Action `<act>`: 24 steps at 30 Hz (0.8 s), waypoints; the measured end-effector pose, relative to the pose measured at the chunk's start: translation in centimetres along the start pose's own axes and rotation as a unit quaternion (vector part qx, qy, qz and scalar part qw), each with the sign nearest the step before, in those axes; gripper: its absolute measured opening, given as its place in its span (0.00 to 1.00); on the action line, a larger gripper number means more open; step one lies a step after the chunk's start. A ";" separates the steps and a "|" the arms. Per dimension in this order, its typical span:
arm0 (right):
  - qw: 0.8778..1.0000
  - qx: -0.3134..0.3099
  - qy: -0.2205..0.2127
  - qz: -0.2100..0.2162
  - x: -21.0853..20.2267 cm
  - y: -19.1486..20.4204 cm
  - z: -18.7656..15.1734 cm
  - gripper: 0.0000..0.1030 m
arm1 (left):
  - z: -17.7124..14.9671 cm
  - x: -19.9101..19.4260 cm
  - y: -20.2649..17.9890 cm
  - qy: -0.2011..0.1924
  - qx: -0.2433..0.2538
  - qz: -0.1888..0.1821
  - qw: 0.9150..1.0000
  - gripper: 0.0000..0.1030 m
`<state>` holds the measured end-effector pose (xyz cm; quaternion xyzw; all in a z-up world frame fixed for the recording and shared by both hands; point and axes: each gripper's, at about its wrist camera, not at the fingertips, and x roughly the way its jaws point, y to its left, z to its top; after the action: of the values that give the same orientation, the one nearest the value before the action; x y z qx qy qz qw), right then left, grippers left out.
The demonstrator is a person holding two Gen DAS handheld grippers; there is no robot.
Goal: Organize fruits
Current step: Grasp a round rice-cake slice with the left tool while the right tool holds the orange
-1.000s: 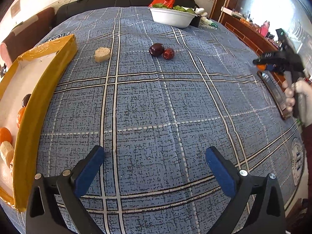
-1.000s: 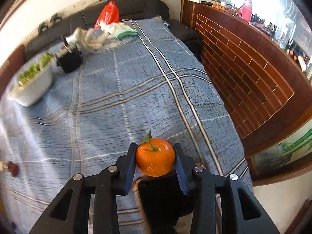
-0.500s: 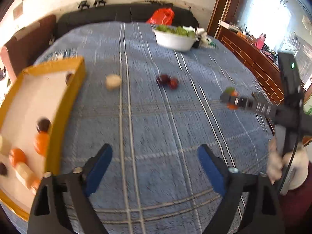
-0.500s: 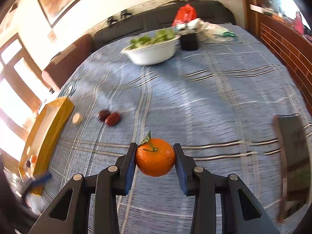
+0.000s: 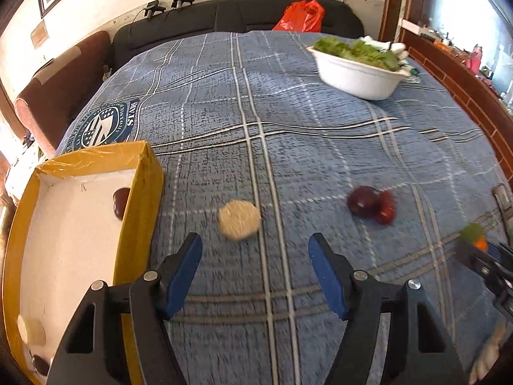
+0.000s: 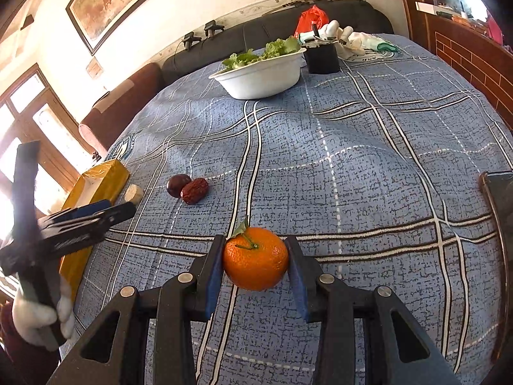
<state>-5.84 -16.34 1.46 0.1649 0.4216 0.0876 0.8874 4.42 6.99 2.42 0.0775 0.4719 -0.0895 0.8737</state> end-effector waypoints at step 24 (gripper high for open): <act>1.000 0.026 0.005 0.013 0.2 -1.1 0.2 0.40 | -1.0 -4.4 2.2 -0.039 -0.048 -0.065 0.996 0.29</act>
<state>-5.54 -17.32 1.07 0.1933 0.4261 0.0888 0.8793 1.69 9.68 5.66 0.0012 0.4452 -0.1260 0.8865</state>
